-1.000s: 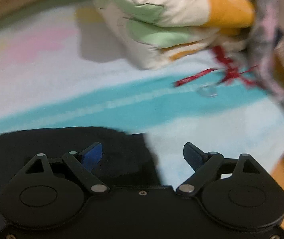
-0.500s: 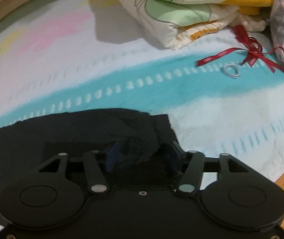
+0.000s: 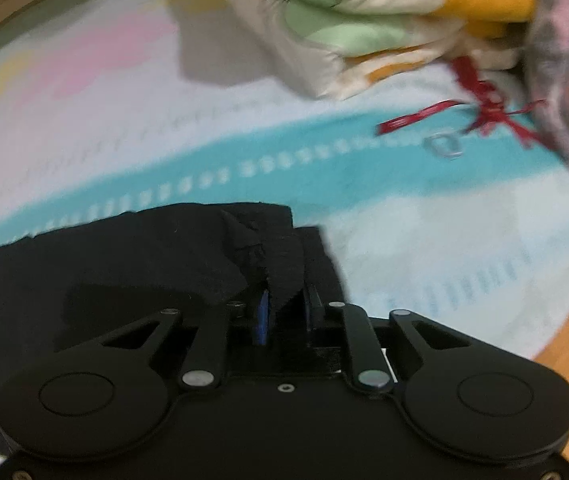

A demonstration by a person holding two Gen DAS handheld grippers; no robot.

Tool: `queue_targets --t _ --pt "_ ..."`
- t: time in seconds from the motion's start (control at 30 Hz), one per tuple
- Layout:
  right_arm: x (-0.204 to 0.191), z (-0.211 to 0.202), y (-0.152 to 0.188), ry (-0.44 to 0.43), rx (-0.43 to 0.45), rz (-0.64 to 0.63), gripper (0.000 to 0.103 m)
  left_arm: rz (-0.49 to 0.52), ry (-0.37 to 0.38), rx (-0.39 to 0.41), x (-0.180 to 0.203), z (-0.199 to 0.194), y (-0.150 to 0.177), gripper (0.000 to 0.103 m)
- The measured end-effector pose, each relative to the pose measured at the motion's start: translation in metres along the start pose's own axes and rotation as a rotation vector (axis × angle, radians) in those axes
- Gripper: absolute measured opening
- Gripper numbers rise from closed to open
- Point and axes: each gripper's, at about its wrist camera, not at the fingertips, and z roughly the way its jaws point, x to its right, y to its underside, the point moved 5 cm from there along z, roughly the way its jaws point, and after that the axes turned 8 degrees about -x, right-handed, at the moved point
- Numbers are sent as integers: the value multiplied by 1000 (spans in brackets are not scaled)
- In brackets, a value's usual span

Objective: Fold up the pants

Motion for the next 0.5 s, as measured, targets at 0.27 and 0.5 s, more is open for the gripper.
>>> queue_targets --t 0.27,0.5 --pt "13 20 -4 71 -81 52 56 -9 12 -23 -2 5 3 75" --pt "-5 -30 -8 73 121 70 86 -4 -1 -16 -2 6 2 75"
